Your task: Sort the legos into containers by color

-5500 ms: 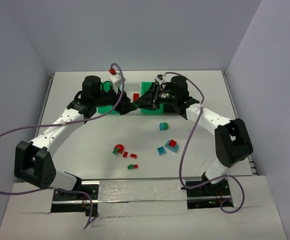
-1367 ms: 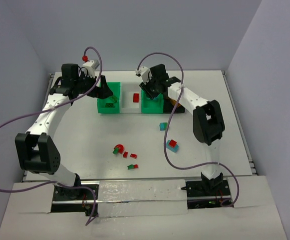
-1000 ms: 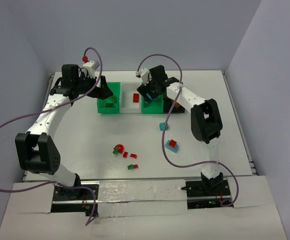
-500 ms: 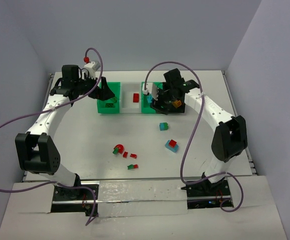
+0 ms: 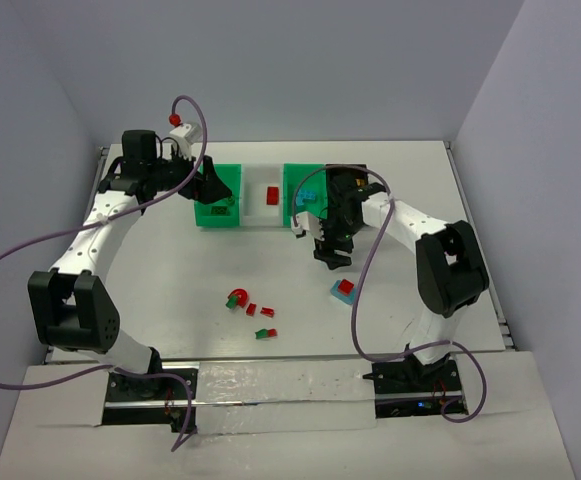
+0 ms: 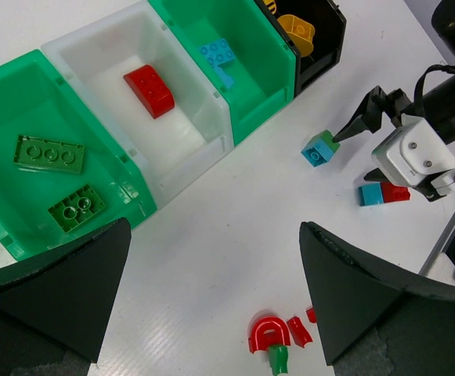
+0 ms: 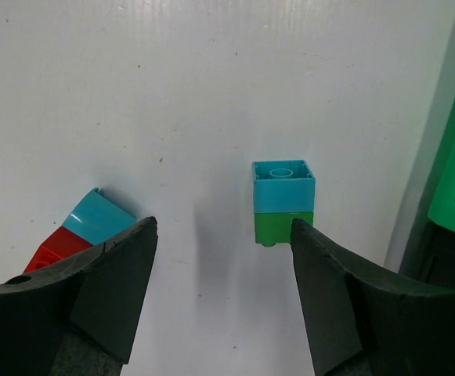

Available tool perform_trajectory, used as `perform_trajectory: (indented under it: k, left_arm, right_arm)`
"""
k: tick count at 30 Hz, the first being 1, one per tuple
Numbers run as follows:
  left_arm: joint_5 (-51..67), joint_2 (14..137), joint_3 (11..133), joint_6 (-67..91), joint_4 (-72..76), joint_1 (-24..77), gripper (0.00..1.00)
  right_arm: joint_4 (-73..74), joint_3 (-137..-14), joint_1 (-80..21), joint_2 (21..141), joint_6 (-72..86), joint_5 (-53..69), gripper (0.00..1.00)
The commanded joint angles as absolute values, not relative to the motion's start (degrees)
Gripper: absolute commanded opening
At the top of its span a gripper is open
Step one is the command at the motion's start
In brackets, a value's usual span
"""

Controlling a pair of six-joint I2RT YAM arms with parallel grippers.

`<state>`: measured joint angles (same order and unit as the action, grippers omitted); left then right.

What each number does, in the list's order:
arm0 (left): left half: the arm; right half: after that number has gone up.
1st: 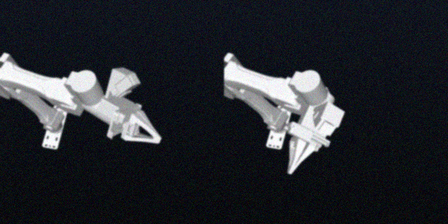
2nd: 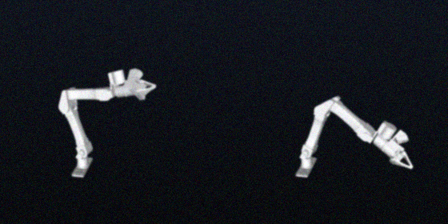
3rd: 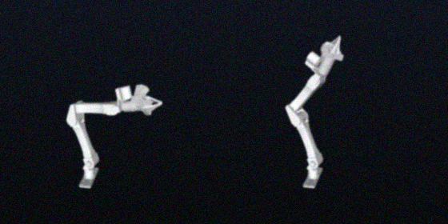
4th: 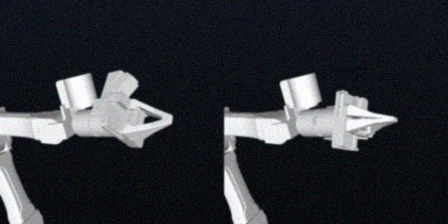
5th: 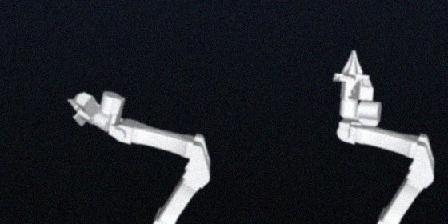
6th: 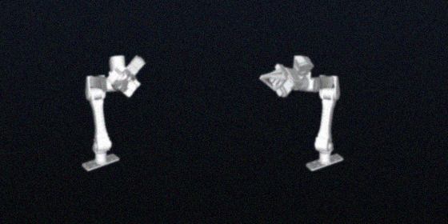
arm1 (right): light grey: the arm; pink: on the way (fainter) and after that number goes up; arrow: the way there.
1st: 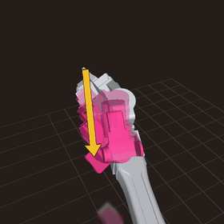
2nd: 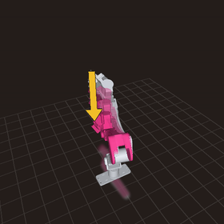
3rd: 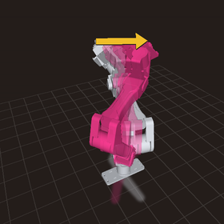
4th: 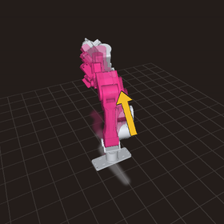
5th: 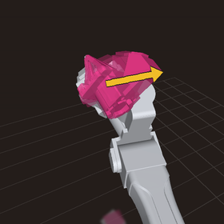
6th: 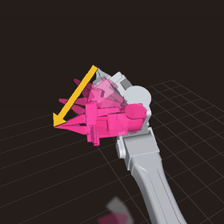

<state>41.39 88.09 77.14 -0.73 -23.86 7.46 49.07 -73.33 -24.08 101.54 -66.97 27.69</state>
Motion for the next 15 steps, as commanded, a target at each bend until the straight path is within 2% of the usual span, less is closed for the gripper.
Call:
perform_trajectory:
  k: [1,15]
  left_arm:
    - [43.15,85.84,77.23,-1.76,-23.47,7.47,0.99]
    - [42.54,85.69,76.18,-1.83,-23.28,7.47,0.99]
  right_arm:
    - [45.67,-72.51,-23.29,102.34,-69.14,27.19,0.77]
    - [42.08,-71.43,-21.70,105.13,-70.23,25.75,0.76]
